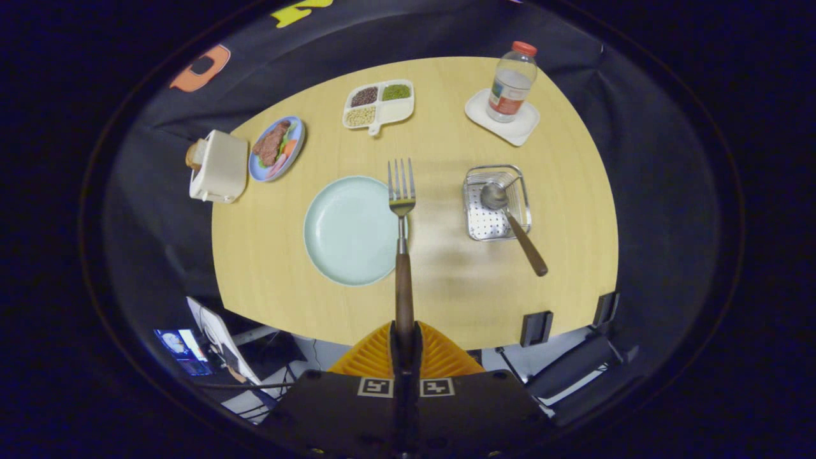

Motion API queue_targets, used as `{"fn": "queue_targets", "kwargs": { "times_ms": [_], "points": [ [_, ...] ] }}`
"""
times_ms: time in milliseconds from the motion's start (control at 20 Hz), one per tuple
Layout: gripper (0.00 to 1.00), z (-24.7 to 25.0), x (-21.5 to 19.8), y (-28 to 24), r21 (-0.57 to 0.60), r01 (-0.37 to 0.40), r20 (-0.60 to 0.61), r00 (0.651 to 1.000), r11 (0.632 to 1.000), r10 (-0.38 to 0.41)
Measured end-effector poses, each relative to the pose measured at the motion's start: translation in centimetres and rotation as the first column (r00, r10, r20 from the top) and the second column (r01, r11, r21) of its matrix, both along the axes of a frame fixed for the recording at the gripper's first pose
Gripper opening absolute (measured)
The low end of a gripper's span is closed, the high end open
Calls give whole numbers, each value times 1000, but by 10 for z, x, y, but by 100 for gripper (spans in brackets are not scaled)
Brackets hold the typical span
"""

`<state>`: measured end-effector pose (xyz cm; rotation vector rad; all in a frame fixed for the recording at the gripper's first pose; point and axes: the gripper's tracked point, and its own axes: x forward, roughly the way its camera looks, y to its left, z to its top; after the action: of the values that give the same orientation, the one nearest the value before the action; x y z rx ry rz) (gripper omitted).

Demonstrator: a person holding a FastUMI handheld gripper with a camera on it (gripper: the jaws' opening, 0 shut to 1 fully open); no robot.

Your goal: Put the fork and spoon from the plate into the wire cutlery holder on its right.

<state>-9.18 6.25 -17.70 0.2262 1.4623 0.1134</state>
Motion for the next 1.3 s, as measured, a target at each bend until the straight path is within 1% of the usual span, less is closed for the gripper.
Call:
{"fn": "queue_targets", "kwargs": {
  "times_ms": [100, 250, 450, 650, 950, 1150, 1200, 1300],
  "points": [
    [0, 3, -3, -16, -2, 16, -11, 1000, 1000, -16],
    [0, 3, -13, -35, 15, 42, -68, 997, 999, -41],
    [0, -13, -15, -60, -27, 49, -133, 990, 998, -52],
    [0, -26, -15, -62, -11, 54, -201, 978, 998, -56],
    [2, -28, 0, -66, -16, 55, -206, 977, 998, -57],
    [2, -32, 6, -64, -3, 82, -233, 969, 997, -81],
    [5, -34, 7, -64, -3, 87, -234, 969, 996, -85],
    [6, -33, 10, -64, 1, 91, -232, 969, 996, -88]
  ]
}}
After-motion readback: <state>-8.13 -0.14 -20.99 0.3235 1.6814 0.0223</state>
